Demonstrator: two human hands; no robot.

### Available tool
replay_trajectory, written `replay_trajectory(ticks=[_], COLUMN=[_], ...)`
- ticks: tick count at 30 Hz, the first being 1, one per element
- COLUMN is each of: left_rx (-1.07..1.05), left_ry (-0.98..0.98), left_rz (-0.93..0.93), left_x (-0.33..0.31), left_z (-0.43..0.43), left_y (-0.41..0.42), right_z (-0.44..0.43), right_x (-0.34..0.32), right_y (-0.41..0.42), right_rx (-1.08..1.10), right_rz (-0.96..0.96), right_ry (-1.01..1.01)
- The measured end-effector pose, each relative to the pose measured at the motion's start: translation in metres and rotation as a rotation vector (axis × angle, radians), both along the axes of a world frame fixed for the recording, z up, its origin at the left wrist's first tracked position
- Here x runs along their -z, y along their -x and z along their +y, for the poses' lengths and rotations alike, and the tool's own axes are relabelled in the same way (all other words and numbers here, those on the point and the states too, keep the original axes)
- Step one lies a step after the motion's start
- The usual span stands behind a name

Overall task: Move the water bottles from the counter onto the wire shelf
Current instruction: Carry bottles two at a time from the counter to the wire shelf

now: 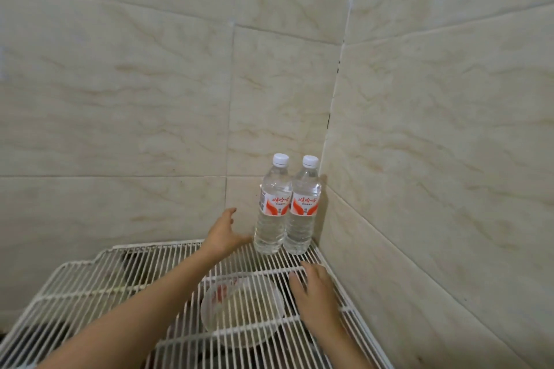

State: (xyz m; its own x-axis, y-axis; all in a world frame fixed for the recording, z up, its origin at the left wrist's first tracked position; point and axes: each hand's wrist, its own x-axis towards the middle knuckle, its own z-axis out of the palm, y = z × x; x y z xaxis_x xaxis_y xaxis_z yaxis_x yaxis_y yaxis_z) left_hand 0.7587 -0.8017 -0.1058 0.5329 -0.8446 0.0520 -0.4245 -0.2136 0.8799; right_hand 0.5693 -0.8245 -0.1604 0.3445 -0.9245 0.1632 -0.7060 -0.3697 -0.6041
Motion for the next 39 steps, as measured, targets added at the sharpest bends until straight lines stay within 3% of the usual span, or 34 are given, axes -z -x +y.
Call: replay_trajectory(ticks=[3, 7, 13, 17, 24, 33, 39], left_rx=[-0.039, -0.178, -0.437, -0.706, -1.016, -1.296, -1.504], left_ry=[-0.045, -0.039, -0.003, 0.015, -0.045, -0.072, -0.069], left_rz=[-0.048, -0.139, -0.213, -0.222, -0.146, -0.130, -0.092], left_x=[0.005, 0.004, -0.001, 0.017, 0.054, 0.067, 0.074], left_z=[0.040, 0.106, 0.235, 0.333, 0.464, 0.604, 0.740], left_y=[-0.020, -0.039, -0.041, -0.016, 0.046, 0.097, 0.147], right_z=[0.006, 0.023, 0.051, 0.073, 0.128, 0.303, 0.473], right_x=[0.003, 0.001, -0.009, -0.021, -0.039, -0.022, -0.005], right_y=[-0.005, -0.014, -0.022, -0.029, -0.050, -0.093, -0.110], right_rx=[-0.172, -0.374, -0.590, -0.710, -0.935, -1.297, -1.600], right_rz=[0.194, 0.295, 0.330, 0.256, 0.422, 0.254, 0.329], right_ry=[0.107, 0.133, 0.183, 0.254, 0.628, 0.600, 0.697])
